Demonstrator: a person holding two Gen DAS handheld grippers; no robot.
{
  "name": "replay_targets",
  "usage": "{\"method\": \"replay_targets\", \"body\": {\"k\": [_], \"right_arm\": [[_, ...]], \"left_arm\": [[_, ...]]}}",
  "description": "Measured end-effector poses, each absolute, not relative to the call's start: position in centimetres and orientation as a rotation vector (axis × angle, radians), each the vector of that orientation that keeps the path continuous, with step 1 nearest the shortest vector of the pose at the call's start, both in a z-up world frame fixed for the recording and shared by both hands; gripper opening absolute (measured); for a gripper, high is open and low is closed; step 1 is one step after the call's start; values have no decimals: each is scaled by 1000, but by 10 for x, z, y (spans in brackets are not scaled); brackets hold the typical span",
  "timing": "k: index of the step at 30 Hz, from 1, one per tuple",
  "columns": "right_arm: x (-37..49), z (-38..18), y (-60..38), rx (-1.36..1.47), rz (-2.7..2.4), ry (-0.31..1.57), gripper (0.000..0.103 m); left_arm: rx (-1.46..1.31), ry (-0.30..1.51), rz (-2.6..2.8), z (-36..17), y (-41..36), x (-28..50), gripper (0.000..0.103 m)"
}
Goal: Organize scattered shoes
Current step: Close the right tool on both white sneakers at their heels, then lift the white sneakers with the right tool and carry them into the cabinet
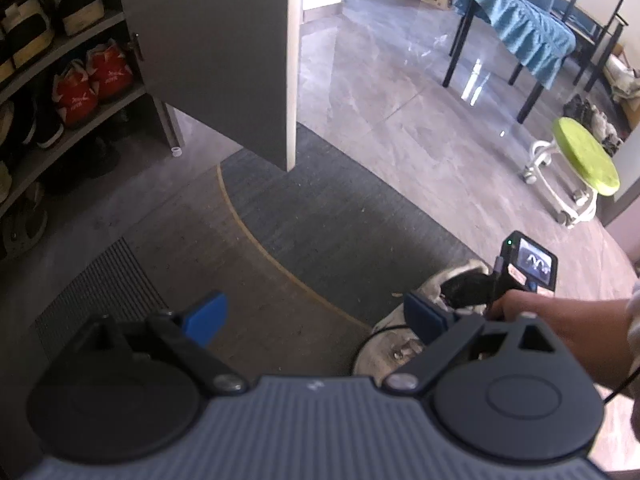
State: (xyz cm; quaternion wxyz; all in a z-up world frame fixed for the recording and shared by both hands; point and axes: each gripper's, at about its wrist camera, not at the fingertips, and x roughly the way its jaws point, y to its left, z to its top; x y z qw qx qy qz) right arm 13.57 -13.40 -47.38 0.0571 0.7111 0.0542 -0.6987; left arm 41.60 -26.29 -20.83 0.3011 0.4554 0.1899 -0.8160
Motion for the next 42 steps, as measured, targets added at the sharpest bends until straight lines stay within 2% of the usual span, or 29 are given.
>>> {"method": "replay_targets", "body": {"k": [1, 2, 8, 15, 19, 30, 40, 42], "right_arm": [[135, -472, -134, 2165, -2096, 158, 50], [134, -471, -134, 2169, -2073, 151, 34], [155, -454, -138, 2106, -2111, 167, 29], [188, -414, -134, 1921, -2210, 171, 27], [230, -372, -134, 1717, -2257, 221, 27], [299, -286, -159, 1348, -2094, 513, 25], [340, -223, -194, 1185, -1809, 676, 25], [358, -202, -210, 1123, -1735, 720, 25]], "left_arm": [[1209, 505, -2166, -208, -264, 416, 97], [1211, 507, -2167, -208, -265, 417, 97], [1211, 503, -2171, -198, -270, 413, 97], [1189, 498, -2154, -179, -284, 416, 97], [1180, 489, -2141, -166, -291, 422, 97], [1110, 484, -2105, -124, -305, 448, 97], [949, 530, -1966, -75, -322, 511, 97], [923, 499, -1903, -57, -336, 547, 97]]}}
